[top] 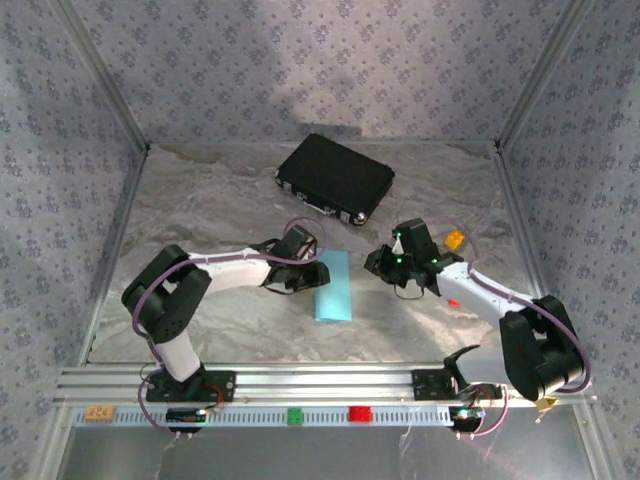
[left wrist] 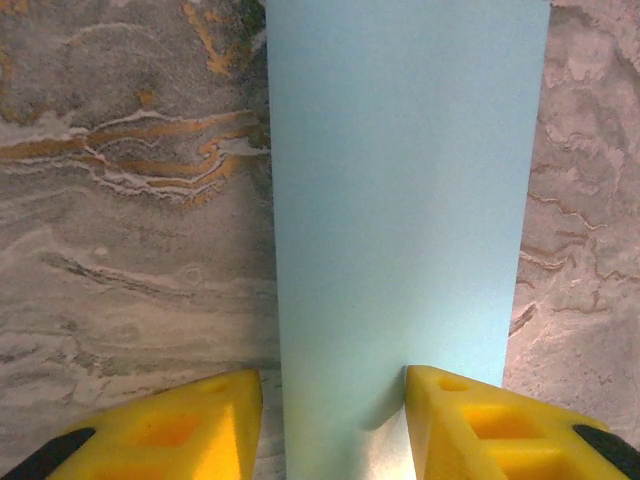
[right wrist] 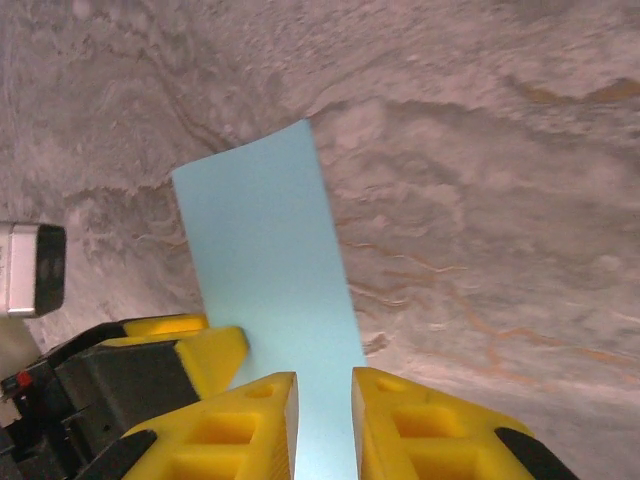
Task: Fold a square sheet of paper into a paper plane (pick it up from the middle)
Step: Hold the square sheet of paper at the center of the table.
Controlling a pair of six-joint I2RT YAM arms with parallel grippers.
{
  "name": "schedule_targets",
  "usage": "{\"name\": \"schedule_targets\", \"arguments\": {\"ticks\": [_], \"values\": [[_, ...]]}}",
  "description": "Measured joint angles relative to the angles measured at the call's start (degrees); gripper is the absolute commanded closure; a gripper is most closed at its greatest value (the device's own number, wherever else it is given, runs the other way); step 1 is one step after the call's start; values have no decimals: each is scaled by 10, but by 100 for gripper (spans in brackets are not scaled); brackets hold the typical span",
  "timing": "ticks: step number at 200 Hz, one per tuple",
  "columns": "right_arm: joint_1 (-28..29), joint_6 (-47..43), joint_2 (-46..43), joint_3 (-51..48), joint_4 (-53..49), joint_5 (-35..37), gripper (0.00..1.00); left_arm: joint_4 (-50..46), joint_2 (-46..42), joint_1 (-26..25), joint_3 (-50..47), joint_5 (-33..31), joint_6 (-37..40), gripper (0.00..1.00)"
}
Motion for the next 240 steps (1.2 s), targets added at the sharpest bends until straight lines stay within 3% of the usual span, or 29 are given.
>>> {"name": "schedule_targets", "arguments": {"ticks": [240], "values": [[-11,-9,-2,-21,-17,-2,77,-66,27,-3,47,-9,33,58]]}}
